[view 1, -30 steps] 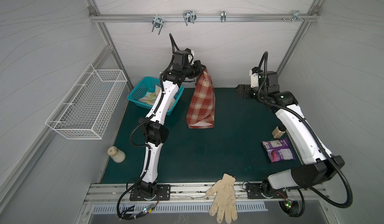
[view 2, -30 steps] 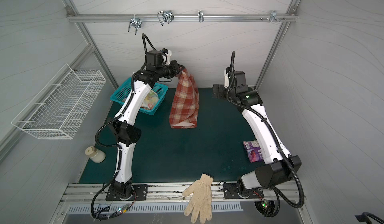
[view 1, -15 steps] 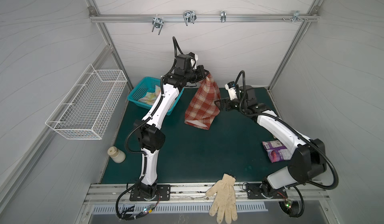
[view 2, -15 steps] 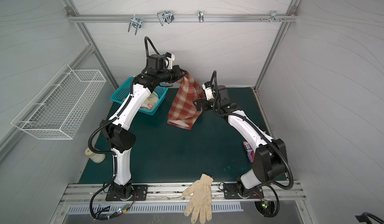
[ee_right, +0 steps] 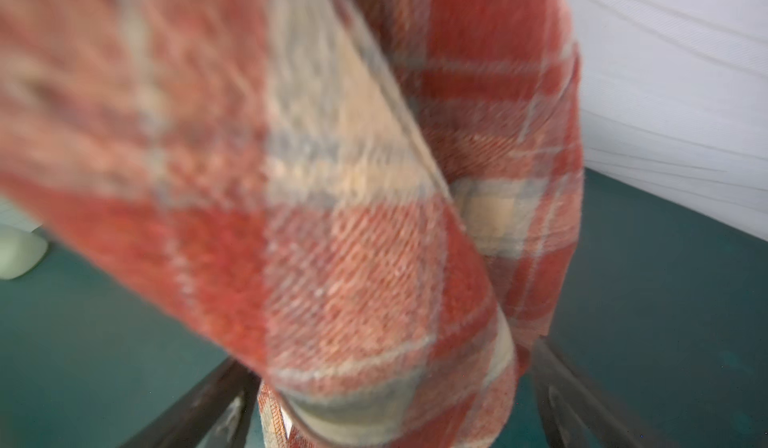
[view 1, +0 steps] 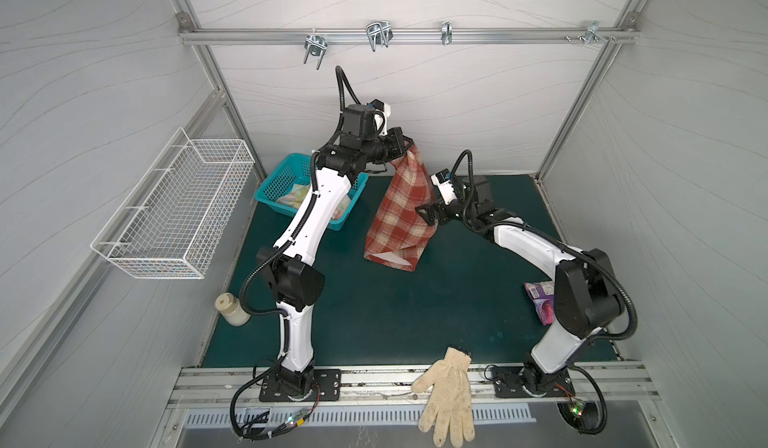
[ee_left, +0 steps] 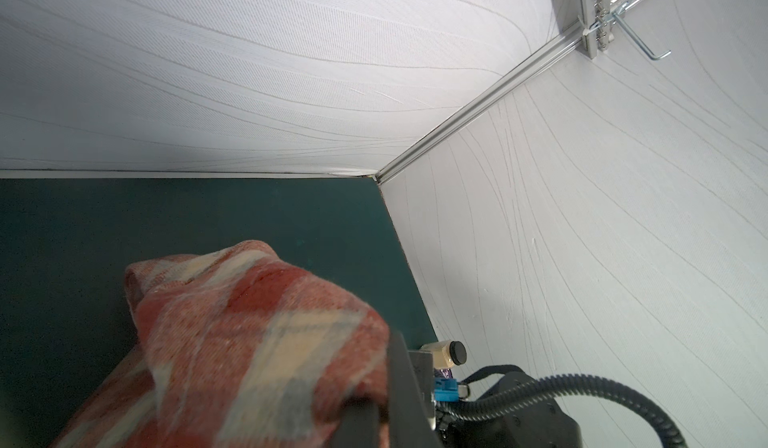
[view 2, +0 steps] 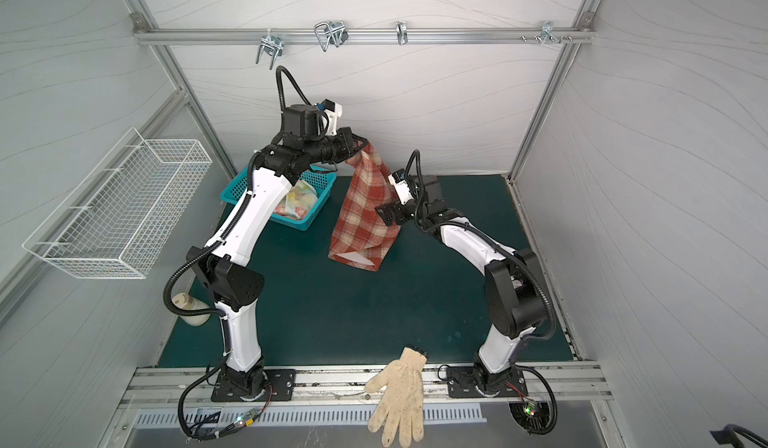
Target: Fold and stack the skirts
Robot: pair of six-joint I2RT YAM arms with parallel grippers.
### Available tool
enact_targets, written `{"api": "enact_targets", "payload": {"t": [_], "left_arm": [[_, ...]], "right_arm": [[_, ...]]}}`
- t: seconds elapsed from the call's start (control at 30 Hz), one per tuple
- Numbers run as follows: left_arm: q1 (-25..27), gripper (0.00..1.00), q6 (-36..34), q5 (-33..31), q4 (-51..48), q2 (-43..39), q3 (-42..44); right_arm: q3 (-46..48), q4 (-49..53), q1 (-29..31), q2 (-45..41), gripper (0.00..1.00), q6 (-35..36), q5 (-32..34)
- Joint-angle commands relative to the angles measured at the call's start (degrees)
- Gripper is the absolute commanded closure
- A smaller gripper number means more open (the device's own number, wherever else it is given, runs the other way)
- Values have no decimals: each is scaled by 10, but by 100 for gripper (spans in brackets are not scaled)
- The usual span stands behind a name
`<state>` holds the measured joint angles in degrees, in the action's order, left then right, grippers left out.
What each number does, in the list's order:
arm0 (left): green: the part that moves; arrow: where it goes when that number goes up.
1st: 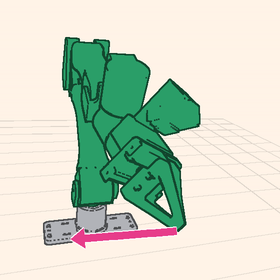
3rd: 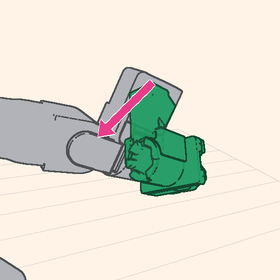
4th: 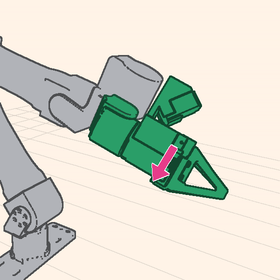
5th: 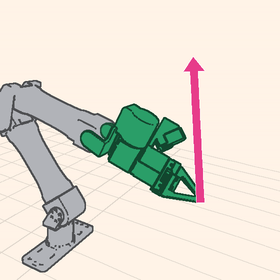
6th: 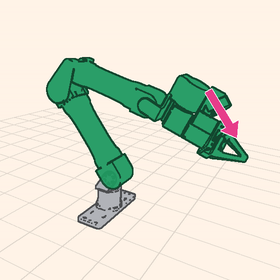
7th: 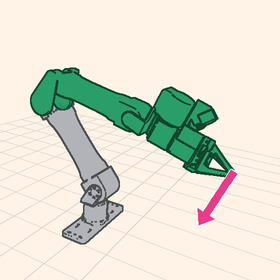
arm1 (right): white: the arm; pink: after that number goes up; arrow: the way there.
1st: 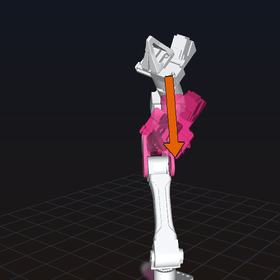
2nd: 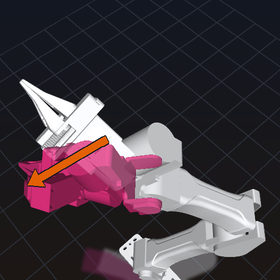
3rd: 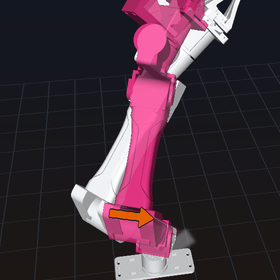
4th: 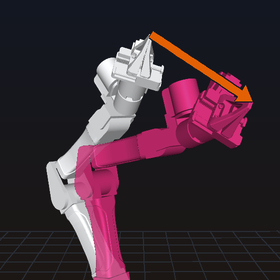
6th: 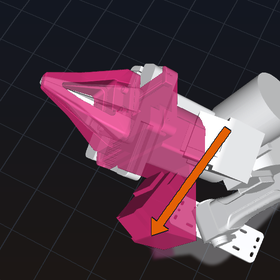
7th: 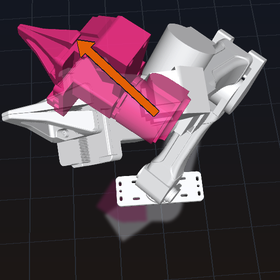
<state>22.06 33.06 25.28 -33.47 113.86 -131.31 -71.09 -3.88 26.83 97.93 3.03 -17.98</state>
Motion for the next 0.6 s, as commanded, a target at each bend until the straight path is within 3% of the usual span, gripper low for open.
{"api": "enact_targets", "payload": {"t": [0.0, 0.1, 0.2, 0.33, 0.43, 0.57], "left_arm": [[-2, 100, -14, -2, 30, -28, -8], [-2, 100, -14, -3, 28, -30, -9], [-2, 100, -16, -4, 25, -33, -8], [-3, 100, -19, -6, 24, -36, -5], [-4, 100, -20, -7, 24, -37, 0], [-4, 100, -16, -8, 40, -45, 21]], "right_arm": [[-13, -26, 15, 14, 1, 19, -39], [-25, -17, 17, 31, 7, 18, -41], [-47, -1, 16, 49, 21, 17, -51], [-64, 13, 16, 56, 46, 10, -61], [-58, 20, 17, 38, 74, 0, -43], [-58, 65, 16, 3, 81, -5, 10]]}}
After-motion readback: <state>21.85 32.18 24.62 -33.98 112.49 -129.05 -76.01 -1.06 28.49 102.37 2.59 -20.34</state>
